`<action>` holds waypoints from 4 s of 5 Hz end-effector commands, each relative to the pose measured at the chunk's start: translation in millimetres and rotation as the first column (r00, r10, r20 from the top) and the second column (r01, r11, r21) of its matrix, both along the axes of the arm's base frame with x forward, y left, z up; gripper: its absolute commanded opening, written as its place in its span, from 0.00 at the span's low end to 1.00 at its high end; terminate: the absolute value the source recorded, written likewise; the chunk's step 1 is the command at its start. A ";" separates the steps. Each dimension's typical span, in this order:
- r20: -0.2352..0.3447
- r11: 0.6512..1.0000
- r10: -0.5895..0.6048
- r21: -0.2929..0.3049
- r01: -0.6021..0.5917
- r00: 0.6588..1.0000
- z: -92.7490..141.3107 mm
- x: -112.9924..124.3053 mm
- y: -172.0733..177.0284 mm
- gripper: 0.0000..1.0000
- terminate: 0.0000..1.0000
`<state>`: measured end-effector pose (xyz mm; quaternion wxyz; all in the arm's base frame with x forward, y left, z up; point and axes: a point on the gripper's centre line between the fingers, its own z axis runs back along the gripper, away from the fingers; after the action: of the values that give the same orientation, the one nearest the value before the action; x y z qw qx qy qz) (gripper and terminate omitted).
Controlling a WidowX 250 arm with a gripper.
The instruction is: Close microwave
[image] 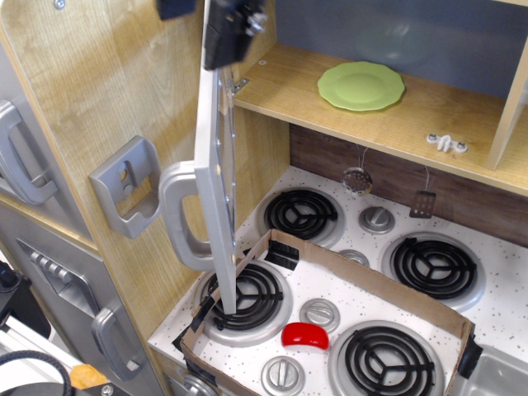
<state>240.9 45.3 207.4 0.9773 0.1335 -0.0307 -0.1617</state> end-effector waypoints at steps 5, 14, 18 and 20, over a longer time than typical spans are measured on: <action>0.185 0.957 0.044 -0.290 0.012 0.982 -92.0 -3.6 38.8 1.00 0.00; 0.374 0.869 -0.091 -0.423 0.257 0.923 -116.5 137.1 -74.0 1.00 0.00; 0.468 0.855 -0.105 -0.409 0.320 0.878 -101.1 167.0 -89.8 1.00 0.00; 0.526 0.839 -0.109 -0.407 0.362 0.843 -97.1 180.9 -98.7 1.00 0.00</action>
<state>412.7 -44.7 83.6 0.9212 -0.0985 -0.3020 -0.2246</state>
